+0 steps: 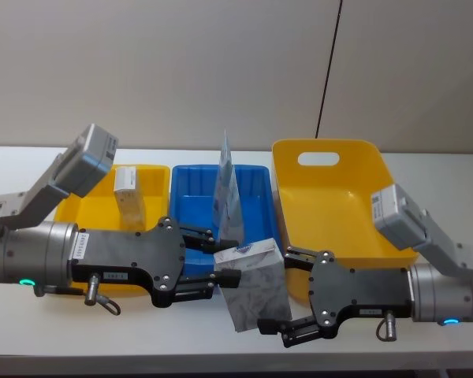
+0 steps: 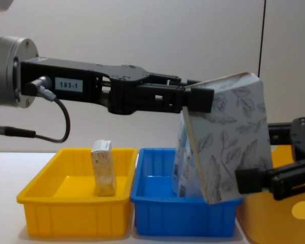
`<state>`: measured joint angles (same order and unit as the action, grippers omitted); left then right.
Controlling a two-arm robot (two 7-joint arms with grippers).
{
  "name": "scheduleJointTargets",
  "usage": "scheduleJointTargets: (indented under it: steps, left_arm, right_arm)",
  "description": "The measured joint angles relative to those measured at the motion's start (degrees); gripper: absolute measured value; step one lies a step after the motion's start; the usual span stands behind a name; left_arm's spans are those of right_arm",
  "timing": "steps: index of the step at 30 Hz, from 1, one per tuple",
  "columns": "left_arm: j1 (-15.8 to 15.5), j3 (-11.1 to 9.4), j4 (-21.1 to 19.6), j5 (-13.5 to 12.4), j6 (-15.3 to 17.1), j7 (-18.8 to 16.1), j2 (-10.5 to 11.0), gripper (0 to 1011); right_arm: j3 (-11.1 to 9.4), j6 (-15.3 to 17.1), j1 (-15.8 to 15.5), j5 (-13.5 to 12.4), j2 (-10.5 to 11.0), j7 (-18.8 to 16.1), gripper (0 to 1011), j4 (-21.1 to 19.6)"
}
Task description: Bimanual collaborative sorting of washing and personal care products
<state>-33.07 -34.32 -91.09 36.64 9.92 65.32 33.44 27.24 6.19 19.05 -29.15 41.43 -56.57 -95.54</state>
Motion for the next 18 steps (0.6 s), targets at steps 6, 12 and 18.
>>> scheduleJointTargets:
  steps: [6,12,18]
  left_arm:
    - [0.0,0.0,0.0,0.0,0.0,0.0,0.0,378]
    - [0.0,0.0,0.0,0.0,0.0,0.0,0.0,378]
    - [0.0,0.0,0.0,0.0,0.0,0.0,0.0,378]
  right_arm:
    - [0.4,0.1,0.4,0.1,-0.3,0.1,905,0.3]
    - [0.7,0.1,0.7,0.2,-0.6,0.1,706,0.5]
    - [0.9,0.1,0.8,0.3,-0.7,0.1,530,0.6]
